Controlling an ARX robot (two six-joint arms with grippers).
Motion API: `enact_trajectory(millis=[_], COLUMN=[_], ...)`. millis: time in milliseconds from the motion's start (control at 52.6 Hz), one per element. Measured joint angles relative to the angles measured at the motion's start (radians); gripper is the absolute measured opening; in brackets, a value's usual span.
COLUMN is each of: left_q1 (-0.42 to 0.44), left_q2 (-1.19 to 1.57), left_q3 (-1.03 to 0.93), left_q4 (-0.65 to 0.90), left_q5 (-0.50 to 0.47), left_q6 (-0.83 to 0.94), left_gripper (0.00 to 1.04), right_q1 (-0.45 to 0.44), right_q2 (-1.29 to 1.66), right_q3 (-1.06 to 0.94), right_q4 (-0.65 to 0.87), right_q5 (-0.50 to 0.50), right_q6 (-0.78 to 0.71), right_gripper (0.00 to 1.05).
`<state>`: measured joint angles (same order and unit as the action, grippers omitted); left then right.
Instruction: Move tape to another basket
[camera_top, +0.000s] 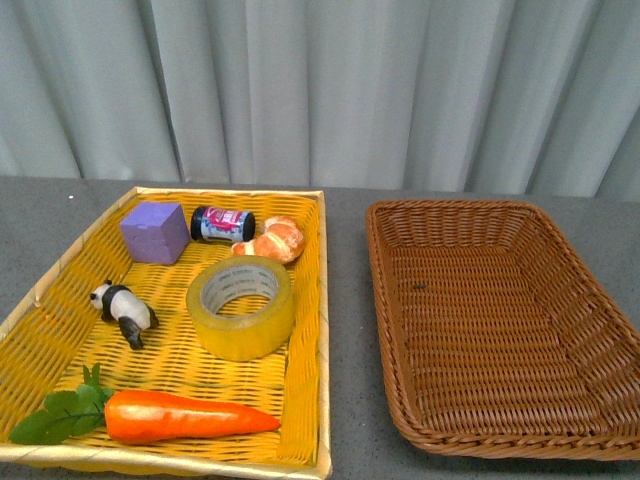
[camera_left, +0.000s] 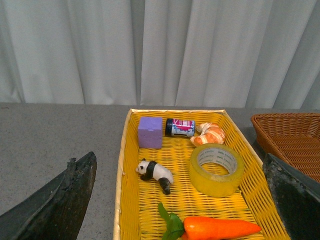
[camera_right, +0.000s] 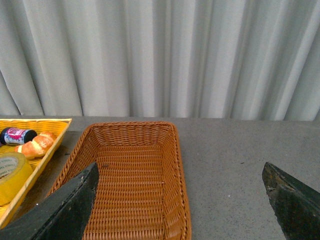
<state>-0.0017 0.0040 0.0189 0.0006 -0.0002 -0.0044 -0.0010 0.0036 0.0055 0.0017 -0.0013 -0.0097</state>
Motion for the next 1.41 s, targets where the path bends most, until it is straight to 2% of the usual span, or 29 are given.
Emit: enact_trajectory(millis=[1408], left_q1=[0.000], left_q2=[0.000], left_q3=[0.000], left_q4=[0.000], left_q5=[0.000], left_q6=[0.000], left_gripper=[0.98], right_q1=[0.000], right_q2=[0.000], right_q3=[0.000], right_q4=[0.000], right_q5=[0.000], right_q6=[0.000], right_gripper=[0.96])
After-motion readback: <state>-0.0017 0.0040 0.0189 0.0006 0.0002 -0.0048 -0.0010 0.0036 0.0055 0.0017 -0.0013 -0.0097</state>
